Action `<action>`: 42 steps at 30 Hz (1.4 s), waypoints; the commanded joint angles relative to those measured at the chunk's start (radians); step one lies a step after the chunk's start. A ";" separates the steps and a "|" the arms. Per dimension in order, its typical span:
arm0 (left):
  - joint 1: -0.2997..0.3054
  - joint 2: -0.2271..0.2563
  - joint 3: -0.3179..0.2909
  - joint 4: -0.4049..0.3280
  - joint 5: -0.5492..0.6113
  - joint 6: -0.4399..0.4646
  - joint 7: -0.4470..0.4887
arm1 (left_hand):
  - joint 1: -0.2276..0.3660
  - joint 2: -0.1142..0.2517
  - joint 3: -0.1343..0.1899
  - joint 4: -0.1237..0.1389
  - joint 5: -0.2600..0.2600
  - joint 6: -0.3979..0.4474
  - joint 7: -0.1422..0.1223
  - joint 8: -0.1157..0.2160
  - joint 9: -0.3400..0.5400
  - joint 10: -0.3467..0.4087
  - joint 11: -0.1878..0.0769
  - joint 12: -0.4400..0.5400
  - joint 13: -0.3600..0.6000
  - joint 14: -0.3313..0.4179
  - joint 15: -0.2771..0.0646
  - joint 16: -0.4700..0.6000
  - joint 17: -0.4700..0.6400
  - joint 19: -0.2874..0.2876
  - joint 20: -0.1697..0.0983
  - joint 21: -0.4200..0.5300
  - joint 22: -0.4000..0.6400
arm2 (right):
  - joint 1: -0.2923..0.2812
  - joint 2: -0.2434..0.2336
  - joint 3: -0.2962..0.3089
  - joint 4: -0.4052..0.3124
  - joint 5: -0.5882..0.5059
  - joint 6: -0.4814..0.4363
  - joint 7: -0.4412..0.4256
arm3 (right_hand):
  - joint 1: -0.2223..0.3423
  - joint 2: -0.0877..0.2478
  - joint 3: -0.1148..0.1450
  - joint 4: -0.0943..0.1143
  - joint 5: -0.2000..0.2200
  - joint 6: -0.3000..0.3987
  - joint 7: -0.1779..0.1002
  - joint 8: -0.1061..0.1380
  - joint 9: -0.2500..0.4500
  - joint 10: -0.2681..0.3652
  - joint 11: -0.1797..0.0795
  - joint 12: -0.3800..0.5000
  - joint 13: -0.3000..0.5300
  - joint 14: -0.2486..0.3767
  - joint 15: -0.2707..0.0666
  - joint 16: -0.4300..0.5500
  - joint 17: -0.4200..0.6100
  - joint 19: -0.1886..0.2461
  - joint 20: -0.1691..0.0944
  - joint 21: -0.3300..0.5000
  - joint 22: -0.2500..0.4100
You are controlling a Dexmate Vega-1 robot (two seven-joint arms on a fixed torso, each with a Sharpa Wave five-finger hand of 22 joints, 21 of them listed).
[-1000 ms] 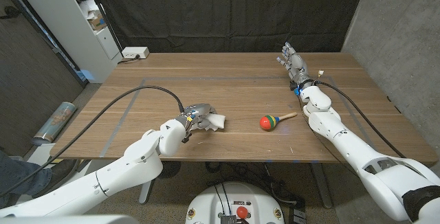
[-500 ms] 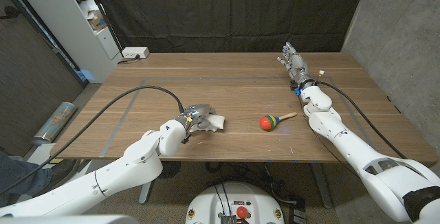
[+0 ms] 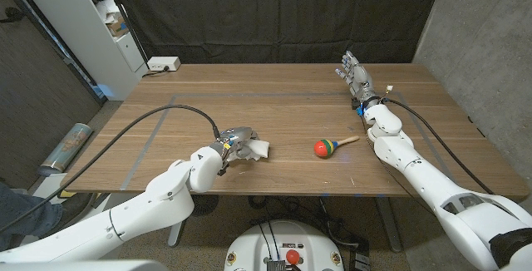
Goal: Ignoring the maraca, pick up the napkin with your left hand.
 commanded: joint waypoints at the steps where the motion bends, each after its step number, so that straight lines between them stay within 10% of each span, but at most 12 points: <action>1: 0.013 0.014 -0.031 -0.020 -0.012 -0.018 0.044 | 0.009 0.012 0.006 0.005 0.005 0.013 -0.002 0.007 0.005 0.011 0.005 0.006 0.005 0.026 -0.048 -0.003 0.006 -0.003 -0.002 0.012 0.004 | -0.007 -0.005 -0.002 -0.022 -0.007 -0.008 -0.010 | 0.006 0.004 0.004 -0.006 0.008 0.002 -0.003 0.003 0.003 0.001 0.008 0.006 0.003 0.003 0.005 0.004 0.003 0.002 0.005 0.006 0.005; 42: 0.000 0.080 -0.149 -0.017 -0.118 -0.188 0.062 | -0.019 0.012 -0.002 0.016 0.005 0.009 0.000 0.012 0.037 0.001 0.006 0.005 0.044 0.027 -0.047 -0.009 0.032 -0.015 -0.009 0.060 0.002 | -0.019 -0.008 -0.003 -0.062 -0.035 -0.014 -0.064 | 0.005 0.005 0.002 -0.007 0.009 0.004 -0.002 0.004 0.003 0.002 0.008 0.005 0.003 0.002 0.005 0.003 0.004 0.000 0.006 0.006 0.005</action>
